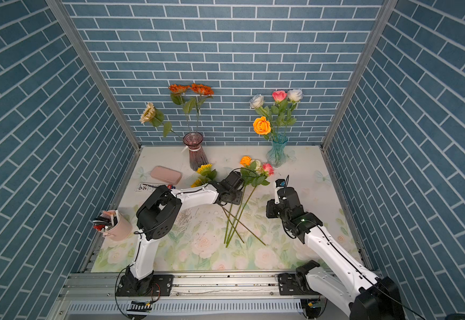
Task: Arrange the flowers in different vases according to their variety
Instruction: Pick up the flower at the center of the board.
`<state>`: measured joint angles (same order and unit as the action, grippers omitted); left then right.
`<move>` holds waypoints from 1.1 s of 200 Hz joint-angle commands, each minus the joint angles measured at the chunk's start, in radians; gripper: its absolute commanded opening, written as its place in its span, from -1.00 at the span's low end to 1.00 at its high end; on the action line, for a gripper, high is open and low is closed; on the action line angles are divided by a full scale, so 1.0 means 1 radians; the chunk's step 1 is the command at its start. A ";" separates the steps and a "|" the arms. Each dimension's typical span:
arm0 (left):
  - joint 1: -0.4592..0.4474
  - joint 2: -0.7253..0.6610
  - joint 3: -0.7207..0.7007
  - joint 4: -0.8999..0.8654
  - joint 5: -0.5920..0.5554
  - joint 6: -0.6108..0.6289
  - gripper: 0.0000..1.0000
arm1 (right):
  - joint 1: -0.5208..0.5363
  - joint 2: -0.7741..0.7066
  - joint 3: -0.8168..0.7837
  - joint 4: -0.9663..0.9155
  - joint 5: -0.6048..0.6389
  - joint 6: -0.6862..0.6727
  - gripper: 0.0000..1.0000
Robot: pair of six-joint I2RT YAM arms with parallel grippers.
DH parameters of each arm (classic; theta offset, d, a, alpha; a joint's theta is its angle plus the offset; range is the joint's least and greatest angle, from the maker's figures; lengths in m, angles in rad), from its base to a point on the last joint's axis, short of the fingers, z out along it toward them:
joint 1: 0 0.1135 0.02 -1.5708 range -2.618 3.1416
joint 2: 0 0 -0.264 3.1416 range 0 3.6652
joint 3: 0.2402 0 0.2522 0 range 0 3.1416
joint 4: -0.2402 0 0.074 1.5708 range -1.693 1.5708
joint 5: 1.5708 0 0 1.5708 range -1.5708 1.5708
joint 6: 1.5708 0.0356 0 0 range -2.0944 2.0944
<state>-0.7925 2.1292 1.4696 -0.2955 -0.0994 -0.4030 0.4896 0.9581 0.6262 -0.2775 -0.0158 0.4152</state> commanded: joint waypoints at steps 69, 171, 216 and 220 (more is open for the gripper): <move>-0.014 0.005 0.007 -0.027 -0.081 0.007 -1.00 | -0.016 -0.038 0.005 -0.036 -0.001 -0.009 -0.85; -0.079 -0.421 -0.092 -0.037 -0.253 0.041 -1.00 | -0.048 -0.179 0.003 -0.072 0.064 0.000 -0.87; -0.118 -0.483 -0.059 -0.076 -0.298 0.042 -1.00 | -0.068 -0.235 -0.003 -0.101 0.074 0.001 -0.87; -0.118 -0.484 -0.058 -0.077 -0.299 0.042 -1.00 | -0.067 -0.238 -0.006 -0.102 0.074 0.002 -0.87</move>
<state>-0.9058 1.6455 1.4021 -0.3355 -0.3508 -0.3725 0.4294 0.7452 0.6262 -0.3374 0.0334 0.4145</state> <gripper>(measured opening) 0.073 0.067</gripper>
